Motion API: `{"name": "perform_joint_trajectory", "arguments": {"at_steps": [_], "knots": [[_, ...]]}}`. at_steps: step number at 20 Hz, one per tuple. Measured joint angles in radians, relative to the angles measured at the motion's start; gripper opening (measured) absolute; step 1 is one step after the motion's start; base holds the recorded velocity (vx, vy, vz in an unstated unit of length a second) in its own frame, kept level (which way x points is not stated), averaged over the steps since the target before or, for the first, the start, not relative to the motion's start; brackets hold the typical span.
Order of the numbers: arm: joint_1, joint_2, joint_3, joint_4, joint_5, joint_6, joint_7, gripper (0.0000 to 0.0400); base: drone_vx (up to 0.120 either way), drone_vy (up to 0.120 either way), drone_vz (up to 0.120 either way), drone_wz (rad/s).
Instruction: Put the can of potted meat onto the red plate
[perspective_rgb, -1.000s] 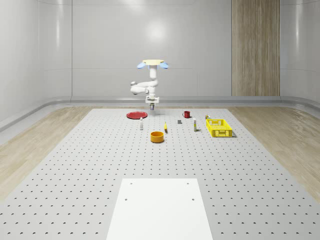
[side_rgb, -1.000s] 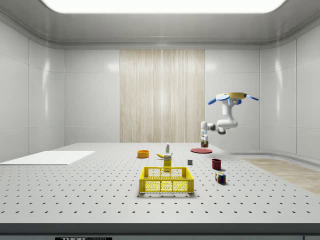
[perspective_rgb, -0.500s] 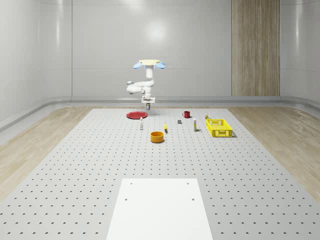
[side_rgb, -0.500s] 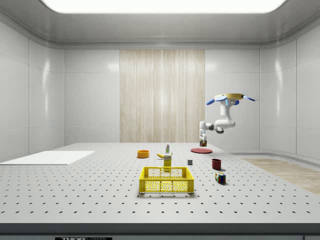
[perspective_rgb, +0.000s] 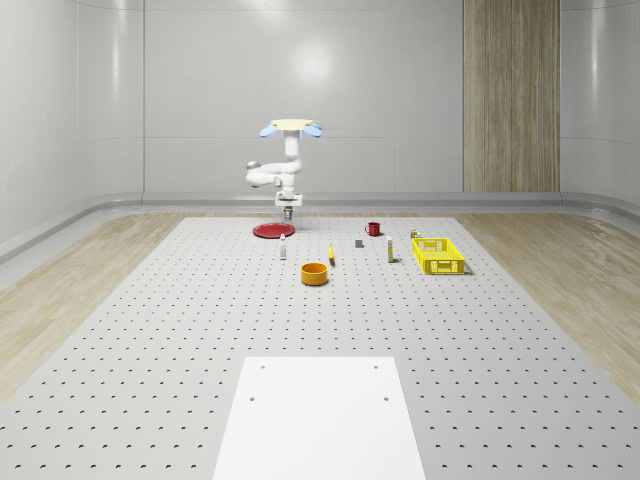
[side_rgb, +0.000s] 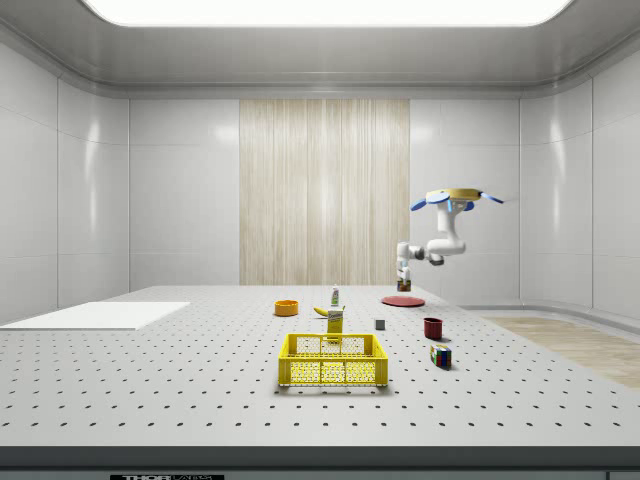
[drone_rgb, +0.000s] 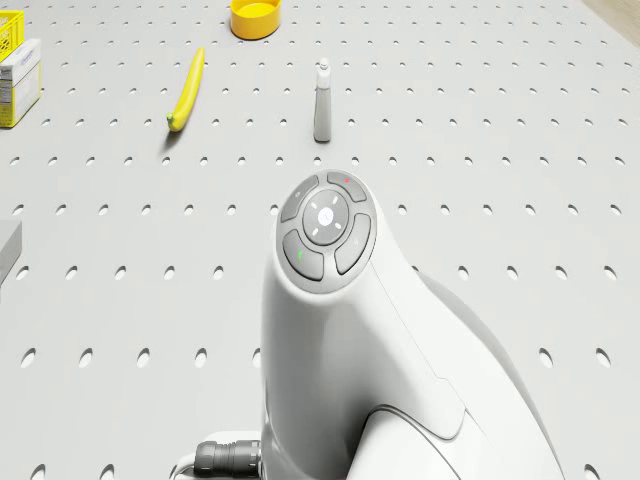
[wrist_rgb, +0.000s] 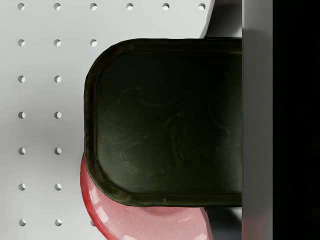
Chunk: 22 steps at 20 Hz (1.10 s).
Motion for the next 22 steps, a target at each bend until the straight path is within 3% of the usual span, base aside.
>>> {"name": "perform_joint_trajectory", "arguments": {"at_steps": [15, 22], "knots": [[-0.006, -0.030, 0.005, 0.001, 0.012, 0.028, 0.005, 0.0286, 0.000, -0.120, -0.027, 0.000], [-0.010, -0.047, -0.053, 0.011, -0.039, 0.061, 0.003, 0.0284, 0.000, -0.011, 0.000, 0.000]]}}
